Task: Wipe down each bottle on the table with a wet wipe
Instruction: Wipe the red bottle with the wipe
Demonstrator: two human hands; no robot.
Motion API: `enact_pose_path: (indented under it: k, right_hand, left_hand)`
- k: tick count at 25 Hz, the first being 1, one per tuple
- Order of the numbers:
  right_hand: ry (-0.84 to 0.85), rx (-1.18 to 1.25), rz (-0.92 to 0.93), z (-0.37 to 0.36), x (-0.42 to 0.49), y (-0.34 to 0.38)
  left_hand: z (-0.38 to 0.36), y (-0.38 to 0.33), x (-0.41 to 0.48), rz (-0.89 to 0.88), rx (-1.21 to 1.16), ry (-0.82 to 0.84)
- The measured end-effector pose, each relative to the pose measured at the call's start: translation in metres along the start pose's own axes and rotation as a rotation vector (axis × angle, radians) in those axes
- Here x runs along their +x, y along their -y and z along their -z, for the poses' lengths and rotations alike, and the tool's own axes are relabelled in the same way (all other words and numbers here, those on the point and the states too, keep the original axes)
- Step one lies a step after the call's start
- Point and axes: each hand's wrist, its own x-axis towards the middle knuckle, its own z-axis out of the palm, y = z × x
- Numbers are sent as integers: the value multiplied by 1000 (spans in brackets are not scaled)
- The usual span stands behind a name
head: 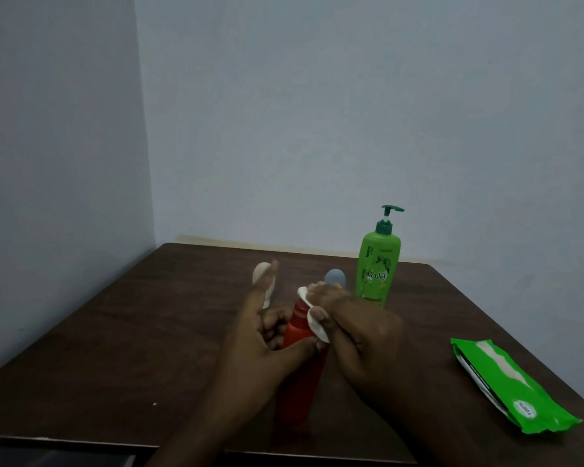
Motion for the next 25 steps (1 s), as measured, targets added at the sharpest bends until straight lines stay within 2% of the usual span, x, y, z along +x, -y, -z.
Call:
enact_pose_path:
  k: [4,6,10,13,14,17,22,25]
  right_hand:
    - [52,0,121,-15,3,16]
    - [83,-5,157,-13,5,8]
    - [49,-66,62,-5,6,2]
    - [112,-121,187,-12,5,14]
    - [112,-104,177,-11,6,11]
    - [-7,-36,-13,3,5,-7]
    - [-137,-8,-59,11,-4,13]
    - [-286,61,-208,23,-3,3]
  left_hand:
    - [-1,15,-4,124,40,107]
    - [-3,19,-6,143,8,88]
    - [-5,20,-3,187,72,124]
    - [-9,19,-3,174,73,61]
    - [-9,20,-4,165,73,59]
    - [-7,19,-6,111,87,137]
    - [-18,25,-16,16,84,73]
    - [-24,21,-21,-14,139,71]
